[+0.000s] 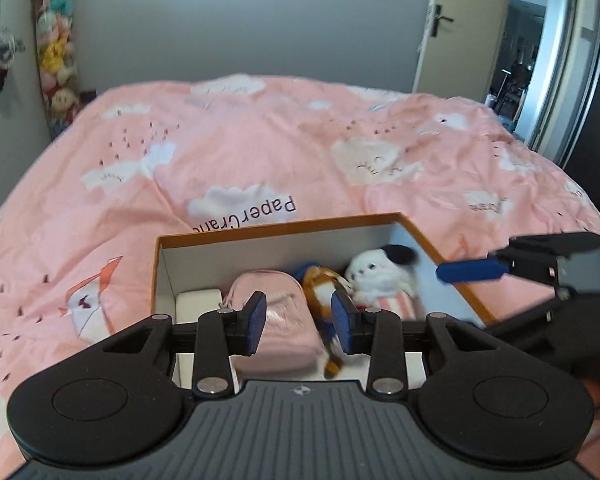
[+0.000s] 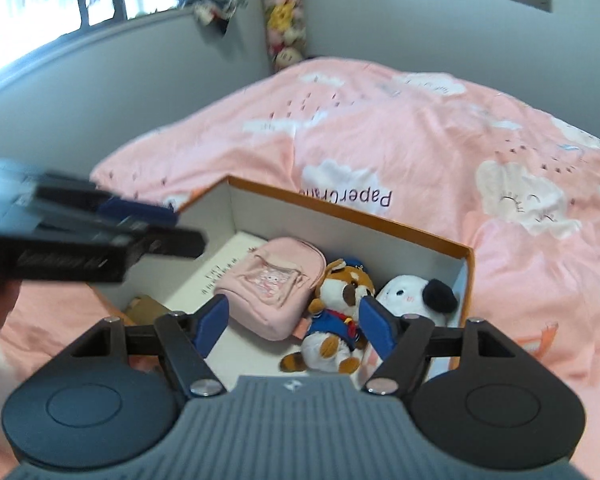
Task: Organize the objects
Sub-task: 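Grasp the black box with the left gripper while the right grasps the silver photo card box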
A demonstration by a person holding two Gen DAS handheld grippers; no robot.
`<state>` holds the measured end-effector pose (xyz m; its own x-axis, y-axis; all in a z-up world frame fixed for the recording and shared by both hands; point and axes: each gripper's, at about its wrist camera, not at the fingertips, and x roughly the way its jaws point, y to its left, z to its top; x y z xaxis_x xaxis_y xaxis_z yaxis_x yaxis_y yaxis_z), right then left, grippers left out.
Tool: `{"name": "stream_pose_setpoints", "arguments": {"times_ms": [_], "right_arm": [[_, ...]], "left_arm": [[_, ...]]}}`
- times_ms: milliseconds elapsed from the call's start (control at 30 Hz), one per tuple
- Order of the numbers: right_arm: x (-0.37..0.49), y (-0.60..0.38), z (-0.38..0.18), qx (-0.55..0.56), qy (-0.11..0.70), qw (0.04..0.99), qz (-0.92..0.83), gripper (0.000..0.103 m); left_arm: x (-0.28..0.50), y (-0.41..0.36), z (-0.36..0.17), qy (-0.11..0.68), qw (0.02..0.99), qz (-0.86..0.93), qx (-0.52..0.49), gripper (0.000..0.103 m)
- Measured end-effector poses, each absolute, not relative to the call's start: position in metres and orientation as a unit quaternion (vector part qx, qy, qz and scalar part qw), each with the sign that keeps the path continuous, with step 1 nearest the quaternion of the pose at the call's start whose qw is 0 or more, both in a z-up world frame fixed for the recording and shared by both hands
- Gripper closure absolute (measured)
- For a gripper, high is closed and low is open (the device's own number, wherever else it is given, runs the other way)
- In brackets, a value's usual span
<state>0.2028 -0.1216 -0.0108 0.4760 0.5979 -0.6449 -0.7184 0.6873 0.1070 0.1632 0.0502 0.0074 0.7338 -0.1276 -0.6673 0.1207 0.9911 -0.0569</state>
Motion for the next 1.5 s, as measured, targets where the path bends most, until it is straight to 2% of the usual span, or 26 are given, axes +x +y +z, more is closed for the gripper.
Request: {"name": "stream_pose_setpoints", "arguments": {"times_ms": [33,300,400,467,500,533,567,1100,1267,1500], "right_arm": [[0.195,-0.128,-0.009,-0.080,0.331,0.859,0.383,0.022],[0.137,-0.151,-0.019,-0.071,0.325,0.863,0.380,0.022],[0.125,-0.147,-0.033,-0.085,0.329,0.859,0.383,0.023],[0.119,-0.139,-0.047,-0.103,0.337,0.854,0.383,0.030],[0.117,-0.134,-0.054,-0.114,0.343,0.851,0.382,0.034],[0.116,-0.130,-0.062,-0.126,0.348,0.846,0.383,0.042],[0.114,-0.127,-0.069,-0.135,0.354,0.843,0.382,0.043],[0.127,-0.102,-0.111,-0.250,0.375,0.798,0.401,0.044],[0.137,-0.100,-0.121,-0.251,0.390,0.790,0.400,0.045],[0.137,-0.095,-0.131,-0.256,0.399,0.778,0.412,0.046]], "left_arm": [[0.152,0.047,0.009,0.353,0.933,-0.067,-0.001,0.062],[0.100,0.042,-0.020,0.380,0.921,-0.080,-0.035,0.061],[0.089,0.041,-0.039,0.394,0.916,-0.065,-0.035,0.056],[0.085,0.043,-0.051,0.397,0.915,-0.053,-0.046,0.049],[0.084,0.045,-0.056,0.402,0.913,-0.049,-0.055,0.048],[0.083,0.048,-0.061,0.405,0.911,-0.047,-0.065,0.048],[0.084,0.050,-0.067,0.409,0.909,-0.047,-0.071,0.047],[0.095,0.040,-0.100,0.419,0.905,-0.071,0.002,0.042],[0.102,0.040,-0.105,0.423,0.902,-0.085,-0.008,0.027],[0.109,0.033,-0.113,0.437,0.896,-0.072,-0.020,0.015]]}}
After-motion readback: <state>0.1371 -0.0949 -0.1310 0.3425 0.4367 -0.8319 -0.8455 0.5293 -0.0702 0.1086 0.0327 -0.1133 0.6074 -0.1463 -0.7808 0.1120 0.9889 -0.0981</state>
